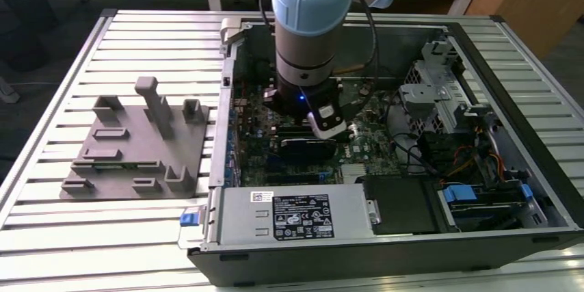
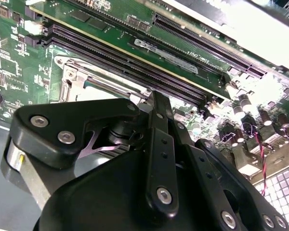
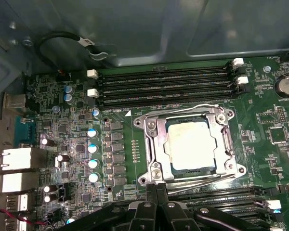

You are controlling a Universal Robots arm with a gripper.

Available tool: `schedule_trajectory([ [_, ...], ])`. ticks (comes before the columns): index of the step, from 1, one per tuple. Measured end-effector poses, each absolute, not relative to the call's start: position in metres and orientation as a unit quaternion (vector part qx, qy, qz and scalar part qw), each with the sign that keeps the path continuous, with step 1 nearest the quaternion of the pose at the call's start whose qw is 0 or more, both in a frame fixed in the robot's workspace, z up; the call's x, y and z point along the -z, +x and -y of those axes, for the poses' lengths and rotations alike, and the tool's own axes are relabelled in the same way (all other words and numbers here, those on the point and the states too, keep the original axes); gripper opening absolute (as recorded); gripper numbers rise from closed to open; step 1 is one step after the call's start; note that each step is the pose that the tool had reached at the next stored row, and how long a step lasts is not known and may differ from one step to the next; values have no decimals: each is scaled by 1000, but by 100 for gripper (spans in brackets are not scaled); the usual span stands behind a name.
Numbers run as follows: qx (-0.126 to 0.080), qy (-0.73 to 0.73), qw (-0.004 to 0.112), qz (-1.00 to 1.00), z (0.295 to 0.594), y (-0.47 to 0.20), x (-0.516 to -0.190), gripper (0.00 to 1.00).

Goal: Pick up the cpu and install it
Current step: 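Install the second cpu locking lever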

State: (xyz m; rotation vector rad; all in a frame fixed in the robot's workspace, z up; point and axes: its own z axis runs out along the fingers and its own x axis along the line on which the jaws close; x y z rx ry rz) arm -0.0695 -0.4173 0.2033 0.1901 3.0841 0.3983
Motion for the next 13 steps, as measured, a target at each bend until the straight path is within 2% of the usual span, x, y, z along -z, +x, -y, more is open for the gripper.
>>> schedule_trajectory([
  [13, -135, 61, 13, -989, 417, -73, -200, 11],
])
